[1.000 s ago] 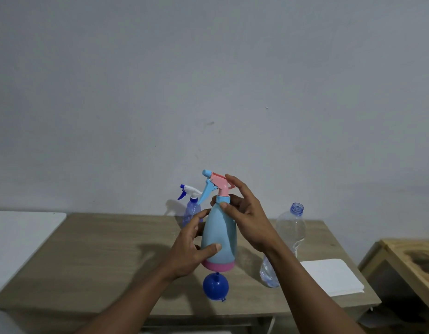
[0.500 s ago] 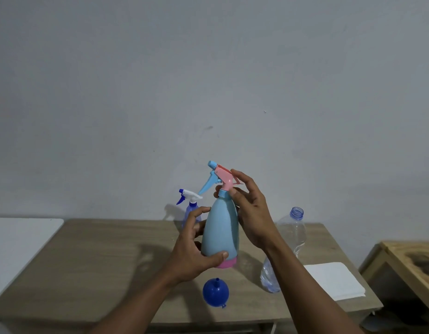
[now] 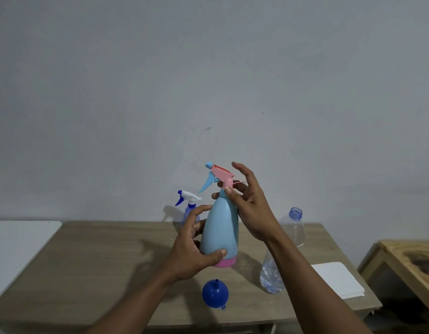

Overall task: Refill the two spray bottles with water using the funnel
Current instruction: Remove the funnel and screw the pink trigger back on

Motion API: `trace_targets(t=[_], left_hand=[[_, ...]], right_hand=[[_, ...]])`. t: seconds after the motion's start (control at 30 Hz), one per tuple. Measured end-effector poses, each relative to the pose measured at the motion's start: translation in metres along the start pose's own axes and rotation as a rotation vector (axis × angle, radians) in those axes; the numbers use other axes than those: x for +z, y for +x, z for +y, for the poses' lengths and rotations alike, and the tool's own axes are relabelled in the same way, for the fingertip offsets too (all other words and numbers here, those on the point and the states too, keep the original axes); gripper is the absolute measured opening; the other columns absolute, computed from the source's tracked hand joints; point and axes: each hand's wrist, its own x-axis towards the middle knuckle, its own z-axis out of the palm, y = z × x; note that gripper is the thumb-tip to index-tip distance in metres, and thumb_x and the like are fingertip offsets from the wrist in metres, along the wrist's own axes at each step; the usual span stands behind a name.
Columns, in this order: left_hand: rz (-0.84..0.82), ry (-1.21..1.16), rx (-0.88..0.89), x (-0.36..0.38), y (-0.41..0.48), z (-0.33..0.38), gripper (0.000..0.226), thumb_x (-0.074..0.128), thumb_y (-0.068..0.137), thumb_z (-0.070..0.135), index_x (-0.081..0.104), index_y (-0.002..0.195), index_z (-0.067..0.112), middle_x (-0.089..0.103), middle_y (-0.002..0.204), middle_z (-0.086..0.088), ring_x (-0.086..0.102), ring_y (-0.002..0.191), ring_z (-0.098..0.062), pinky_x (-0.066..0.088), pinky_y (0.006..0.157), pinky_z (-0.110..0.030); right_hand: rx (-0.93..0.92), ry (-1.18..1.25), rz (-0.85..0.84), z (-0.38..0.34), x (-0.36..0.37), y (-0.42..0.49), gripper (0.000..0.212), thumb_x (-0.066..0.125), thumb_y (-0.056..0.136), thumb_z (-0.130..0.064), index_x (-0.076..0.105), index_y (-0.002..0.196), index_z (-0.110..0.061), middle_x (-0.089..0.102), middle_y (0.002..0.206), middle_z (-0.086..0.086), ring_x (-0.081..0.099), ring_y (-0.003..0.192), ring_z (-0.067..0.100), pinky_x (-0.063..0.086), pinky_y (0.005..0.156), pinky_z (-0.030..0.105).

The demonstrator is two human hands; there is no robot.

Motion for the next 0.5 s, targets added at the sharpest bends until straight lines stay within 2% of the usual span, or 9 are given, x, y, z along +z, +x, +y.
trace_targets(t=[0.13, 0.23, 0.33, 0.4, 0.5], left_hand=[[-0.005, -0.001, 0.006, -0.001, 0.001, 0.003, 0.097, 0.092, 0.063, 0.026, 0.033, 0.138, 0.044, 0.056, 0.131, 0.004, 0.061, 0.114, -0.022, 0.061, 0.073, -0.035], [-0.005, 0.011, 0.019, 0.000, 0.001, 0.004, 0.096, 0.091, 0.062, 0.025, 0.034, 0.138, 0.043, 0.054, 0.130, 0.010, 0.060, 0.115, -0.018, 0.062, 0.074, -0.035], [0.001, 0.038, 0.024, 0.001, 0.000, 0.004, 0.097, 0.091, 0.060, 0.030, 0.033, 0.137, 0.046, 0.053, 0.132, 0.008, 0.060, 0.115, -0.020, 0.062, 0.074, -0.034], [0.001, 0.045, 0.021, 0.001, 0.000, 0.003, 0.098, 0.092, 0.061, 0.028, 0.033, 0.137, 0.046, 0.053, 0.132, 0.006, 0.060, 0.116, -0.020, 0.062, 0.075, -0.035], [0.000, 0.051, 0.032, -0.001, 0.001, 0.005, 0.097, 0.092, 0.063, 0.025, 0.033, 0.137, 0.047, 0.052, 0.133, 0.009, 0.058, 0.117, -0.017, 0.062, 0.078, -0.035]], right_hand=[[-0.050, -0.092, -0.016, -0.001, -0.007, 0.004, 0.023, 0.059, 0.098, -0.011, 0.062, 0.121, -0.013, 0.065, 0.114, 0.014, 0.072, 0.102, 0.027, 0.058, 0.091, 0.048], [-0.076, -0.183, 0.027, 0.000, -0.011, 0.005, 0.017, 0.067, 0.093, -0.009, 0.066, 0.110, -0.010, 0.070, 0.108, 0.006, 0.068, 0.101, 0.018, 0.057, 0.088, 0.038], [-0.099, -0.226, 0.070, 0.003, -0.012, 0.005, 0.017, 0.074, 0.087, -0.008, 0.068, 0.102, -0.011, 0.070, 0.102, 0.003, 0.063, 0.096, 0.025, 0.057, 0.079, 0.043], [-0.117, -0.261, 0.072, 0.005, -0.012, 0.005, 0.016, 0.075, 0.087, -0.011, 0.069, 0.102, -0.014, 0.071, 0.101, -0.002, 0.064, 0.094, 0.023, 0.057, 0.079, 0.044], [-0.115, -0.250, 0.023, 0.003, -0.017, 0.004, 0.018, 0.064, 0.095, -0.009, 0.070, 0.111, -0.012, 0.073, 0.110, -0.002, 0.068, 0.103, 0.017, 0.057, 0.090, 0.033]])
